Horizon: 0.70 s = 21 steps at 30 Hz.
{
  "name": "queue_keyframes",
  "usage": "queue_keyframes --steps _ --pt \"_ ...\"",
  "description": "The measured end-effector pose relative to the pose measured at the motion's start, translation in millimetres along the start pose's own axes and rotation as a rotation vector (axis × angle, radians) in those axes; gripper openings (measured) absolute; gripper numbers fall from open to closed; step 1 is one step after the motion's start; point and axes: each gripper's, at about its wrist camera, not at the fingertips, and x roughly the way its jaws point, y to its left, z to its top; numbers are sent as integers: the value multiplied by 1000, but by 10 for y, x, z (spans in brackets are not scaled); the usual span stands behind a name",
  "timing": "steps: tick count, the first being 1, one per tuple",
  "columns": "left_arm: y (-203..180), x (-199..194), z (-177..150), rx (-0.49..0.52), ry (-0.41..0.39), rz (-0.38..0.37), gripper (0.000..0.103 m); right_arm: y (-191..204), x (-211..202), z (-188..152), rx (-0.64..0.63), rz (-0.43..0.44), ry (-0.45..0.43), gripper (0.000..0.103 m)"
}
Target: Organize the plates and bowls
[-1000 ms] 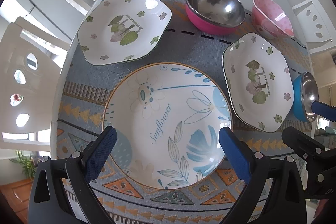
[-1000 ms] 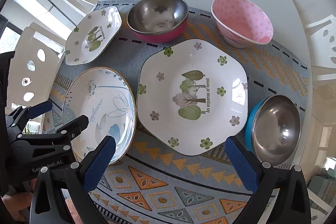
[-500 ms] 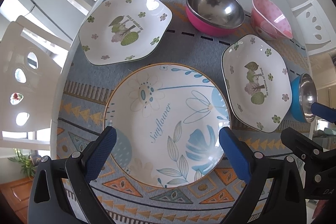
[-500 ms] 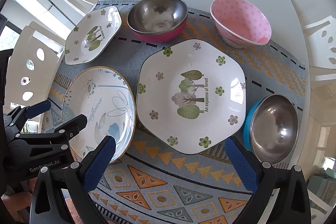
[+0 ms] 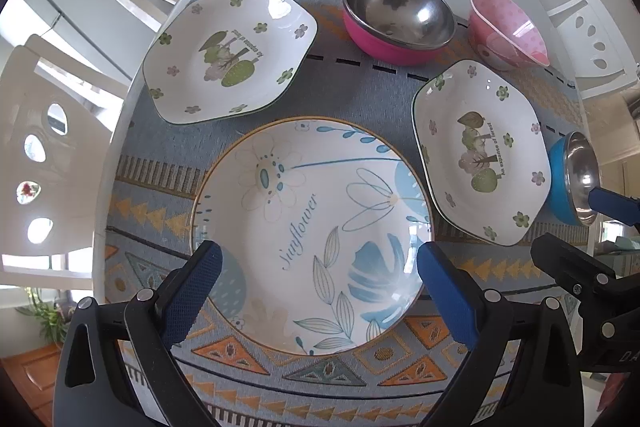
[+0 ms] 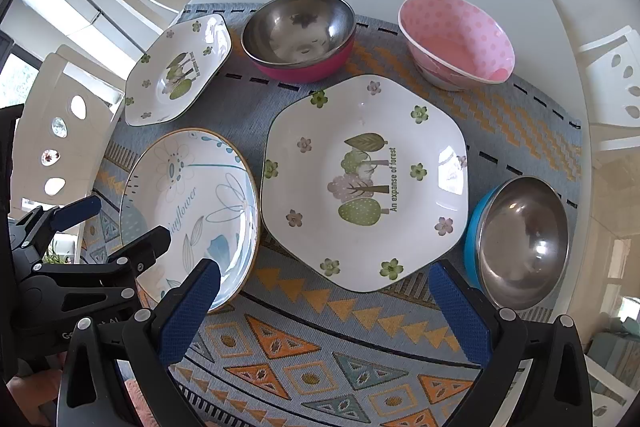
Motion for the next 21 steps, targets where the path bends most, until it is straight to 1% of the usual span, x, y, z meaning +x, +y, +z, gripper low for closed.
queue_keyframes --steps 21 --pt "2 55 10 -8 12 -18 98 -7 72 -8 1 9 12 103"
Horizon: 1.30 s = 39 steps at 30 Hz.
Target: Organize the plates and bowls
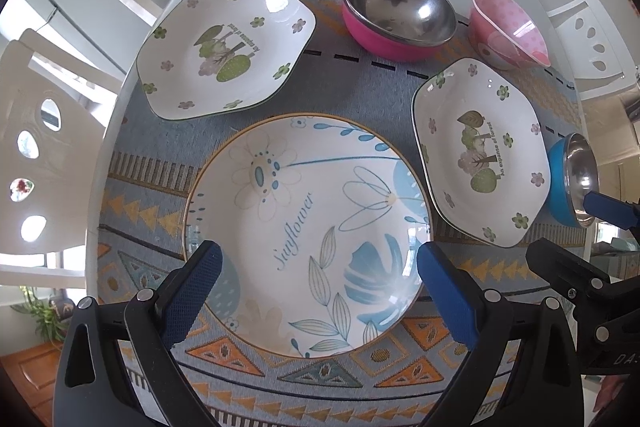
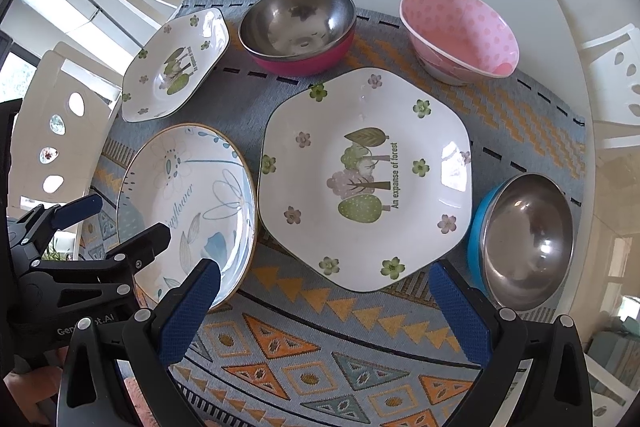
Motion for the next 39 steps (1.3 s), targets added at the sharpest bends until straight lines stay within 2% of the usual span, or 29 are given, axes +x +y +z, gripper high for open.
queue_keyframes --steps 8,39 --pt "-20 12 -7 13 4 -5 98 9 24 -7 8 24 9 103" --pt "-13 -35 -29 21 -18 -4 98 54 -3 -40 6 21 14 103"
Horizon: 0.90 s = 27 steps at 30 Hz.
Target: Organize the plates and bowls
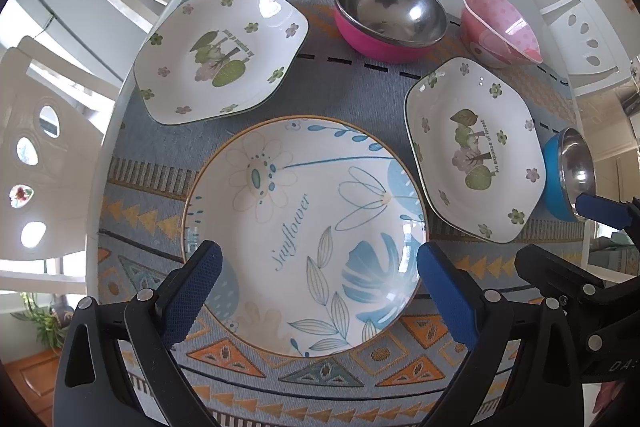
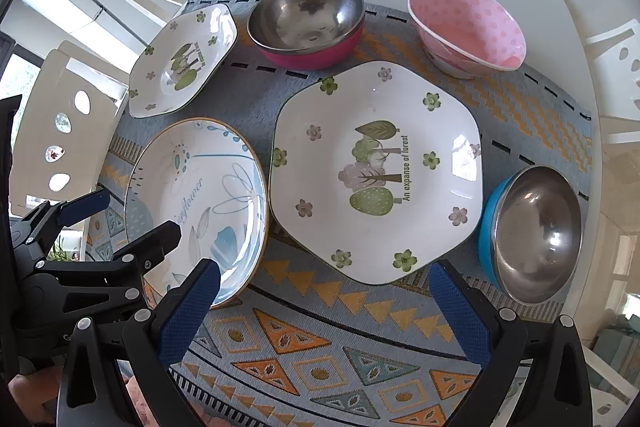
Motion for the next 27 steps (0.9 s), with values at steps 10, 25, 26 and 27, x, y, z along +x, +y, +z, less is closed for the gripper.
queue_keyframes --steps 10,25,26,27 --pt "319 -31 -241 -56 4 15 98 232 71 -199 -28 5 17 103" --pt "978 445 -491 -83 55 4 98 500 674 -627 61 94 90 103" --pt "1002 486 -489 -83 56 3 98 502 720 -638 76 89 85 103" --pt "1028 532 -484 -83 57 6 98 511 771 -641 85 80 78 103"
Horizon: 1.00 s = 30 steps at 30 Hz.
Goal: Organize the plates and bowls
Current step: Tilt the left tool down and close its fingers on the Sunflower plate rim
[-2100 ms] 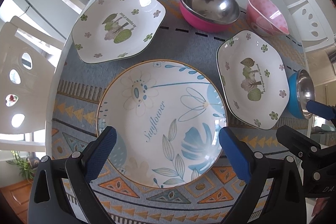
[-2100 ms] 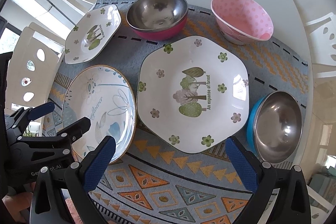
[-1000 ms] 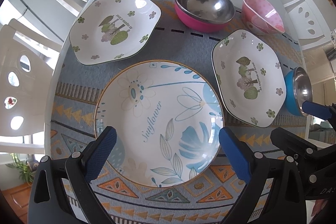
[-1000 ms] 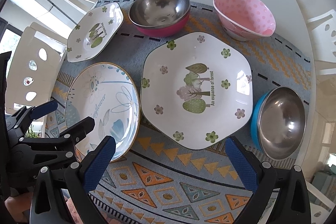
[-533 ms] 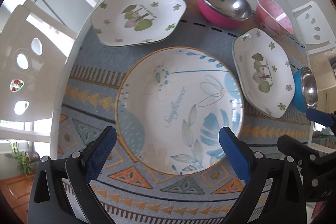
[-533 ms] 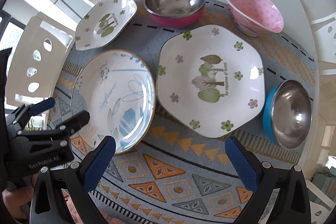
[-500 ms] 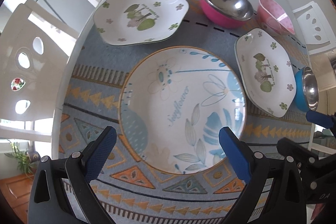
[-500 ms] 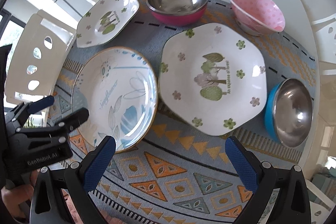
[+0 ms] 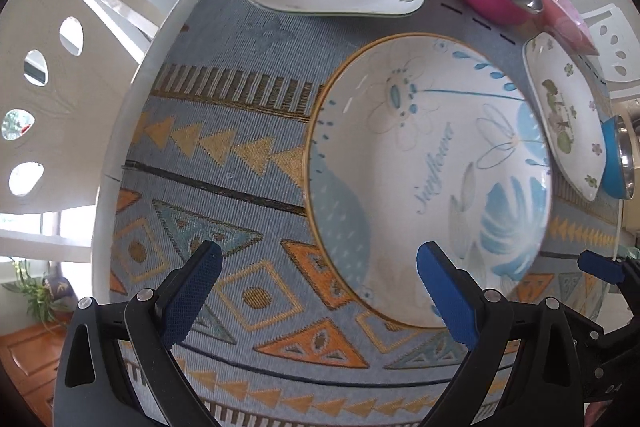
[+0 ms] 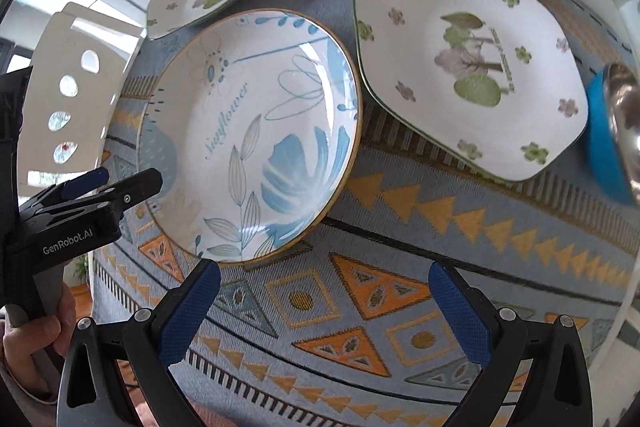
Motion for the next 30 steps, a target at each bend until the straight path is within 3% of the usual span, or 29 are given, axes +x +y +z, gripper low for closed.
queue_keyframes --steps 2,10,12,17,21,26,30 --pt "33 87 29 2 6 15 98 23 76 12 4 -25 -9 103" --pt "191 364 168 21 0 -39 99 74 353 118 102 -26 -62 103" --pt "222 372 208 21 -18 -46 99 114 429 141 95 -28 -54 103" --pt "285 413 330 24 -25 -49 103 245 514 189 72 -135 -67 103" --pt "318 443 477 -17 3 -45 103 268 501 248 61 -131 -99 103" --pt "325 432 555 -38 -104 -37 103 239 464 178 88 -138 -240 103" --pt "386 422 653 -37 -84 -38 103 216 429 112 123 -146 -287 103"
